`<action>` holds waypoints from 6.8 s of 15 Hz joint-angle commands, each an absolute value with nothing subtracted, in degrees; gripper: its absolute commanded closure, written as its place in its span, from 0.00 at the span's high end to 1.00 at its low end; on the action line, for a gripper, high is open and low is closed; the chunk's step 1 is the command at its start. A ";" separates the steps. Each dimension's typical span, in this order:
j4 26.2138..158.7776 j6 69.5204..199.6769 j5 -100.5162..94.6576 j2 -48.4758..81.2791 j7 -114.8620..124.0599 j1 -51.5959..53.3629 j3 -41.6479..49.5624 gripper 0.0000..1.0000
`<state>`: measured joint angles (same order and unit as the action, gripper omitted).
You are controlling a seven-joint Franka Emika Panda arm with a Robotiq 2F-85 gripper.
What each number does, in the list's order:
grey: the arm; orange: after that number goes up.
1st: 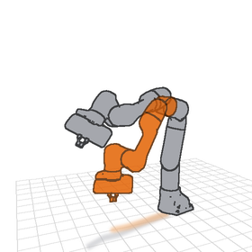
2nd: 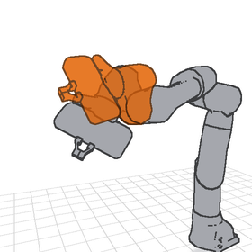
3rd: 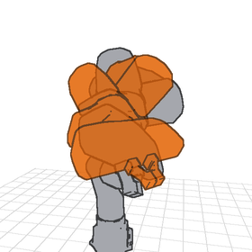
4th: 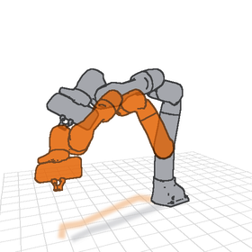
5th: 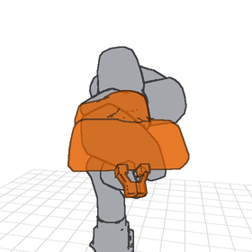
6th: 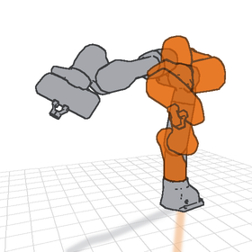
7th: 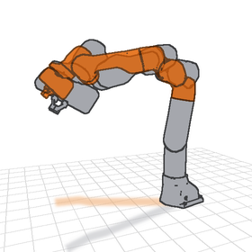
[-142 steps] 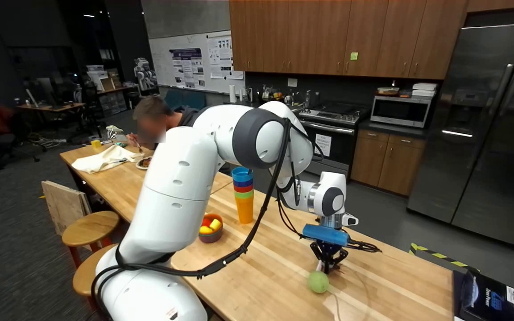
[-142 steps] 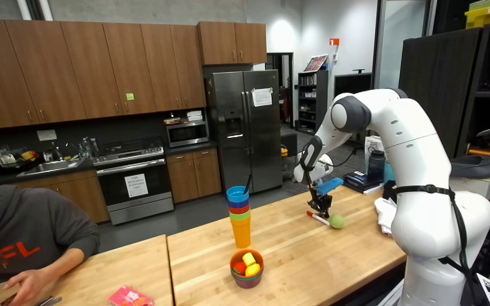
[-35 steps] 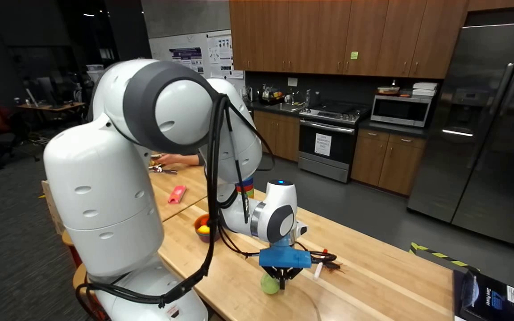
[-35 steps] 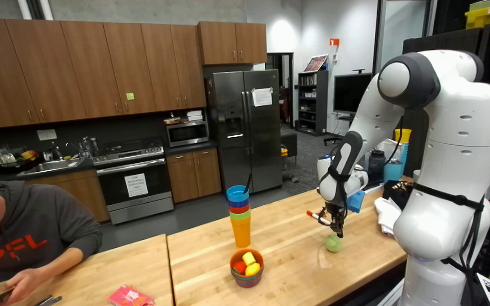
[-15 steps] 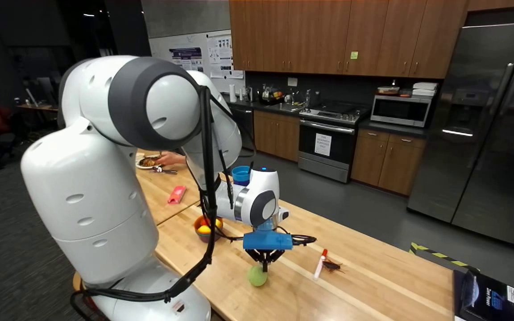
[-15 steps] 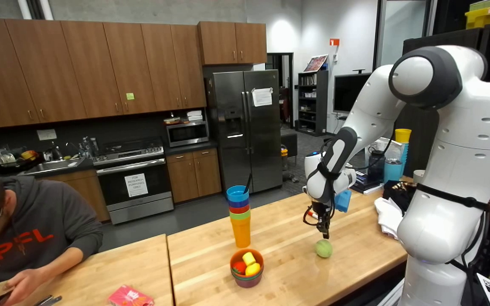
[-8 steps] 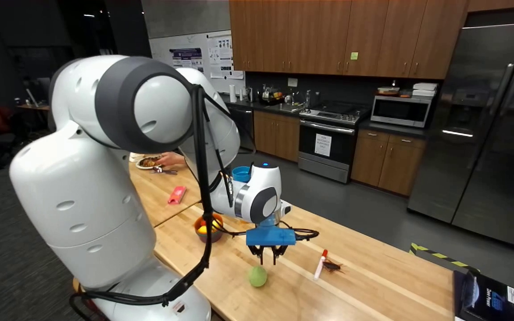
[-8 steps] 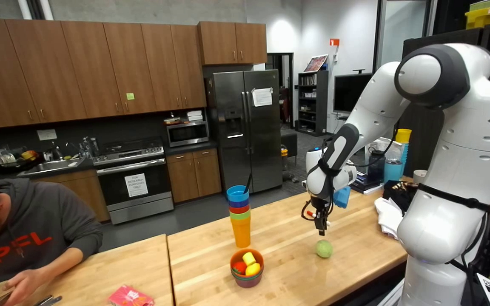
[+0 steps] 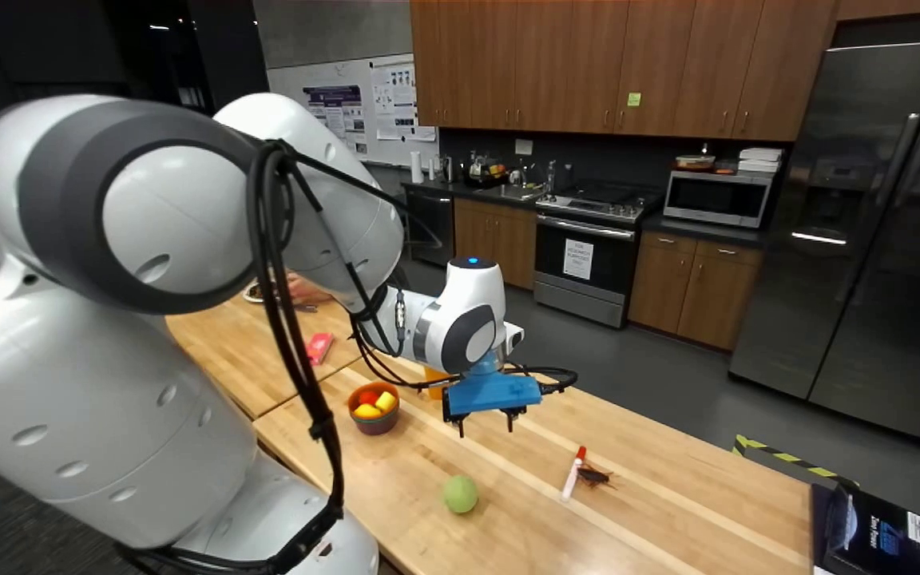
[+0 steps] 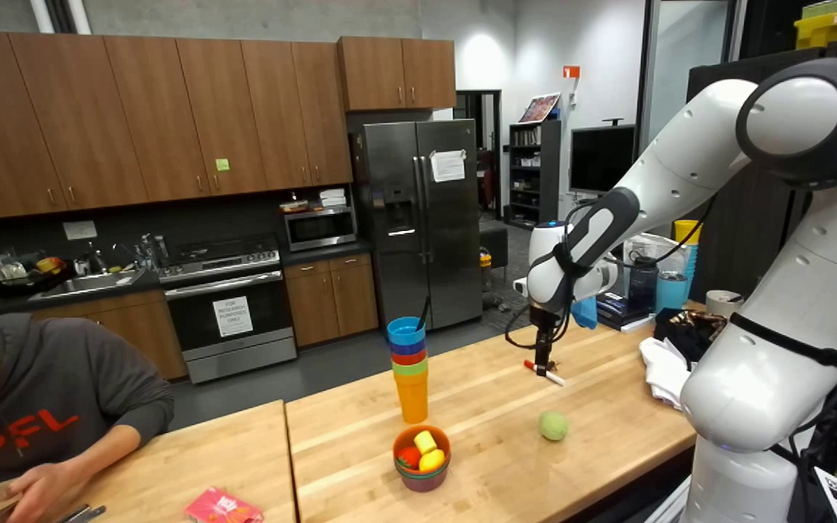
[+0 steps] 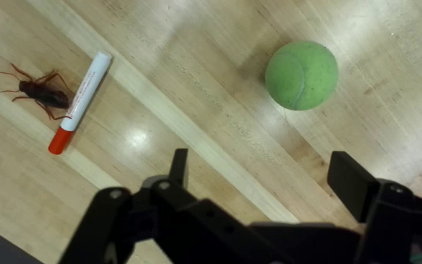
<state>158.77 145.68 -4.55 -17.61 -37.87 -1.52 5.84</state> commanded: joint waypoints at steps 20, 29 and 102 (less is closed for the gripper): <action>158.92 132.01 -4.64 -23.97 -63.10 0.92 10.01 1.00; 158.95 131.03 -3.56 -23.28 -56.97 -2.46 11.04 1.00; 160.04 149.00 -22.12 -2.77 -17.35 -4.65 5.04 0.00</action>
<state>158.72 145.76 -24.42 1.53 -16.01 -3.73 4.52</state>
